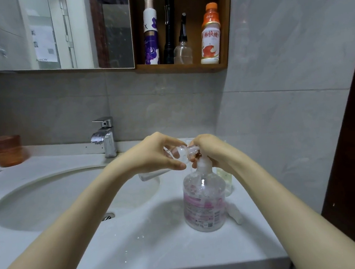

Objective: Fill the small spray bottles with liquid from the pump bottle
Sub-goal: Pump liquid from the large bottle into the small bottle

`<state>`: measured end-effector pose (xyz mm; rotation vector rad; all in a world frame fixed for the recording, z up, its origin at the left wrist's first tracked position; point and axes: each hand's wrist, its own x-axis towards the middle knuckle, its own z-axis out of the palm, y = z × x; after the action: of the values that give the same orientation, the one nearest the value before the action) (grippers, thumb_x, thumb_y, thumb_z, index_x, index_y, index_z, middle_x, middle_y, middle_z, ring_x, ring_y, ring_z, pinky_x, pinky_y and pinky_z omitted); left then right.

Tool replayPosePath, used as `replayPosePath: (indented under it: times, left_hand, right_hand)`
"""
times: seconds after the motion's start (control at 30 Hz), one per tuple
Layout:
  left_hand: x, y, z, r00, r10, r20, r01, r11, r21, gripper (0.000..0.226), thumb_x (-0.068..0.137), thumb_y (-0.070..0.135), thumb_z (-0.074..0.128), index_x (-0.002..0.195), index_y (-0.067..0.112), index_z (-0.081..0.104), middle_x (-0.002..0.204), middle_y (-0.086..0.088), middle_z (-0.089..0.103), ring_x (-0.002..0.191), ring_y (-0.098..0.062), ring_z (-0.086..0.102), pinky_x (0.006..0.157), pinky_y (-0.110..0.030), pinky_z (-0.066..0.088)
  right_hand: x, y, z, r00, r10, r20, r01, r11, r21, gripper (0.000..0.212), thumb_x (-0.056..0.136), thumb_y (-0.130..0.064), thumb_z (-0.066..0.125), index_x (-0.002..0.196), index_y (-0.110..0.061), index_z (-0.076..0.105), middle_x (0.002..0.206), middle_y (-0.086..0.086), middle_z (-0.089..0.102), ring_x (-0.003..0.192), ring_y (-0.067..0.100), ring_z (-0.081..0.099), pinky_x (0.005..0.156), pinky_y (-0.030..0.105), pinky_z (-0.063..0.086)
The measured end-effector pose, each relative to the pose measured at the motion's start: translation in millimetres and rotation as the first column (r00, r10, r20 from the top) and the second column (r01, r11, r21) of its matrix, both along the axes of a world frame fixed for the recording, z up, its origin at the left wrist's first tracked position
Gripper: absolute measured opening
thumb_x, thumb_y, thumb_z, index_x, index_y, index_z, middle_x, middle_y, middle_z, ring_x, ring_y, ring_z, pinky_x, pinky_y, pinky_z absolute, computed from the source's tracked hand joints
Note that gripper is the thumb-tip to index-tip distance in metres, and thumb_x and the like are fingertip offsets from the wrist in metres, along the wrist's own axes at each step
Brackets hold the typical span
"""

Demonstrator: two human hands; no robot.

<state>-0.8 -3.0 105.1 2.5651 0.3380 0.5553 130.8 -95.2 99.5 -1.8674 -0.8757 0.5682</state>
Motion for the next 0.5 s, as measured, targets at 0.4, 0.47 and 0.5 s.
replayPosePath:
  times: [0.4, 0.47, 0.5]
  left_hand:
    - [-1.8, -3.6, -0.9, 1.000, 0.003, 0.021, -0.002, 0.999, -0.033, 0.051, 0.073, 0.020, 0.079, 0.121, 0.022, 0.063, 0.096, 0.000, 0.069, 0.076, -0.012, 0.062, 0.086, -0.035, 0.050]
    - [-0.7, -3.6, -1.9, 1.000, 0.001, 0.024, 0.000, 0.999, -0.032, 0.052, 0.073, 0.021, 0.079, 0.122, 0.022, 0.062, 0.095, 0.000, 0.069, 0.075, -0.011, 0.062, 0.087, -0.035, 0.051]
    - [-0.4, -3.3, -1.9, 1.000, 0.000, 0.026, 0.001, 0.999, -0.033, 0.052, 0.073, 0.022, 0.080, 0.122, 0.023, 0.062, 0.095, 0.001, 0.069, 0.074, -0.010, 0.062, 0.087, -0.035, 0.051]
  right_hand:
    - [-3.7, -2.3, 6.7, 1.000, -0.007, 0.000, 0.007, 0.999, 0.046, 0.025, 0.095, -0.007, 0.040, 0.072, -0.013, 0.047, 0.069, 0.003, 0.051, 0.057, 0.015, 0.051, 0.059, 0.028, 0.046]
    - [-0.7, -2.7, 4.0, 1.000, -0.008, 0.011, 0.007, 0.998, 0.060, 0.027, 0.096, -0.007, 0.039, 0.071, -0.015, 0.047, 0.068, 0.002, 0.050, 0.056, 0.014, 0.050, 0.056, 0.027, 0.045]
    - [0.1, -1.6, 3.5, 1.000, -0.006, 0.021, 0.005, 0.998, 0.064, 0.028, 0.096, -0.007, 0.039, 0.071, -0.016, 0.047, 0.068, 0.002, 0.050, 0.056, 0.014, 0.050, 0.056, 0.028, 0.045]
